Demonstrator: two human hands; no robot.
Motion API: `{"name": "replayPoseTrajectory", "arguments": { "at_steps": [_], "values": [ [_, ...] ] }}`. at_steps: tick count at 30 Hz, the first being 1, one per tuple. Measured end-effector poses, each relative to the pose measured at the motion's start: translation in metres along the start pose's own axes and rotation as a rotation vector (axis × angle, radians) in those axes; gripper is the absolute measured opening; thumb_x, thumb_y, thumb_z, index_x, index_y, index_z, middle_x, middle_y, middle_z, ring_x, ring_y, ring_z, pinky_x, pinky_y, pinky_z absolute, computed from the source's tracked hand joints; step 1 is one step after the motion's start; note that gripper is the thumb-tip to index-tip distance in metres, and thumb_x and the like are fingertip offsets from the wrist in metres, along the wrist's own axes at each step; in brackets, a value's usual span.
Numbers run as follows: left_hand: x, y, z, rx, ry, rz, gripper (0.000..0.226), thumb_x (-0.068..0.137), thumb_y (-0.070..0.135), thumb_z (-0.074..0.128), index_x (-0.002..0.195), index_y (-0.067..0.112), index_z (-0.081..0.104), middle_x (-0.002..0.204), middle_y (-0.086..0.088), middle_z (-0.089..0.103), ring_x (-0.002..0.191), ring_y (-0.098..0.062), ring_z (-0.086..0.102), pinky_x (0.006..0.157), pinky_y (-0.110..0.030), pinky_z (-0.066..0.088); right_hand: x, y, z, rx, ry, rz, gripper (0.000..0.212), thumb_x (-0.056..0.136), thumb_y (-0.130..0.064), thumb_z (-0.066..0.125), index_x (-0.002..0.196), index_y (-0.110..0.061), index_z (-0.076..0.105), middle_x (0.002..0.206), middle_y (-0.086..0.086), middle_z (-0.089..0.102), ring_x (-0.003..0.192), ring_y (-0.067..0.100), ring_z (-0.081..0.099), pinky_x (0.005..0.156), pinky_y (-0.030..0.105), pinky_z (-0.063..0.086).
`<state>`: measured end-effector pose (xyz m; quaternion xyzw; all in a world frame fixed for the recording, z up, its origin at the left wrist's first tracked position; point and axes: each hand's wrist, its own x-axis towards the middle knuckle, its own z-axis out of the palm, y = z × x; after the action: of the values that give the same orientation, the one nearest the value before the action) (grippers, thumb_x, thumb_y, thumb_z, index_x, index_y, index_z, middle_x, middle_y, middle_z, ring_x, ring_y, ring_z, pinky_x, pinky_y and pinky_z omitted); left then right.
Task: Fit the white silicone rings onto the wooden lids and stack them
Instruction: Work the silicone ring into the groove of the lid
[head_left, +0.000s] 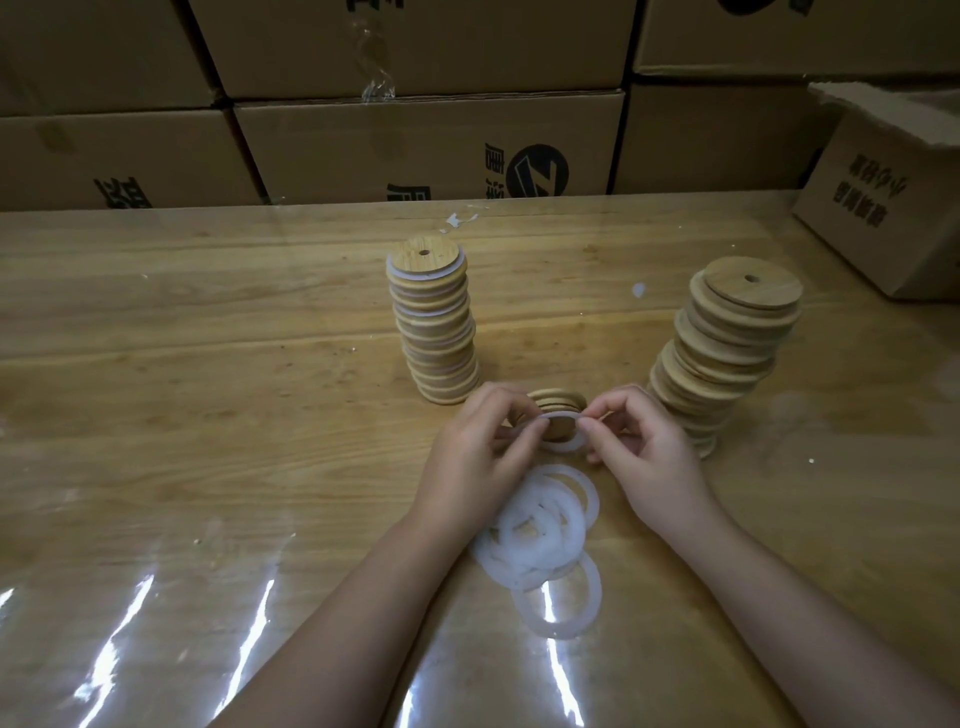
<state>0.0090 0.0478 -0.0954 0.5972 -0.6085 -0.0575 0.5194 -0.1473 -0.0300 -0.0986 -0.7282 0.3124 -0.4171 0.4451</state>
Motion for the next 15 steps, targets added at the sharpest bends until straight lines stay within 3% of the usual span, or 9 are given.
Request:
{"name": "replayPoseTrajectory", "arguments": {
  "at_steps": [6,9,13,15],
  "values": [
    [-0.0008,0.0006,0.0004,-0.021,-0.019,-0.051,0.012,0.088,0.021,0.059,0.091,0.009,0.062,0.097,-0.001,0.064,0.091,-0.003,0.06,0.074,-0.014,0.05,-0.0011,-0.0043,-0.0002,-0.028,0.0,0.022,0.012,0.085,-0.011,0.063,0.082,-0.022,0.06,0.082,0.002,0.061,0.073,0.02,0.06,0.07,0.044,0.053],
    [-0.0012,0.0012,0.0009,-0.033,-0.024,-0.076,0.011,0.089,0.021,0.058,0.091,0.01,0.061,0.096,0.001,0.063,0.087,-0.005,0.06,0.073,-0.02,0.053,-0.0008,-0.0049,0.0005,-0.056,0.01,-0.003,0.01,0.085,-0.009,0.063,0.081,-0.018,0.06,0.082,0.001,0.06,0.073,0.018,0.058,0.068,0.037,0.051],
    [-0.0027,0.0027,0.0017,-0.015,-0.033,-0.1,0.015,0.089,0.025,0.056,0.092,0.011,0.061,0.095,0.002,0.064,0.085,-0.007,0.061,0.073,-0.032,0.053,-0.0008,-0.0066,0.0005,-0.101,0.029,-0.101,0.012,0.084,-0.003,0.063,0.081,-0.013,0.059,0.088,-0.005,0.053,0.081,0.003,0.055,0.066,0.015,0.045],
    [-0.0027,0.0029,0.002,-0.001,-0.044,-0.117,0.017,0.089,0.028,0.055,0.093,0.013,0.061,0.094,0.003,0.064,0.084,-0.008,0.062,0.073,-0.036,0.053,0.0004,-0.0053,0.0002,-0.085,0.032,-0.088,0.014,0.085,-0.003,0.063,0.081,-0.016,0.058,0.088,-0.006,0.053,0.081,0.002,0.055,0.067,0.015,0.045]
  ]
}}
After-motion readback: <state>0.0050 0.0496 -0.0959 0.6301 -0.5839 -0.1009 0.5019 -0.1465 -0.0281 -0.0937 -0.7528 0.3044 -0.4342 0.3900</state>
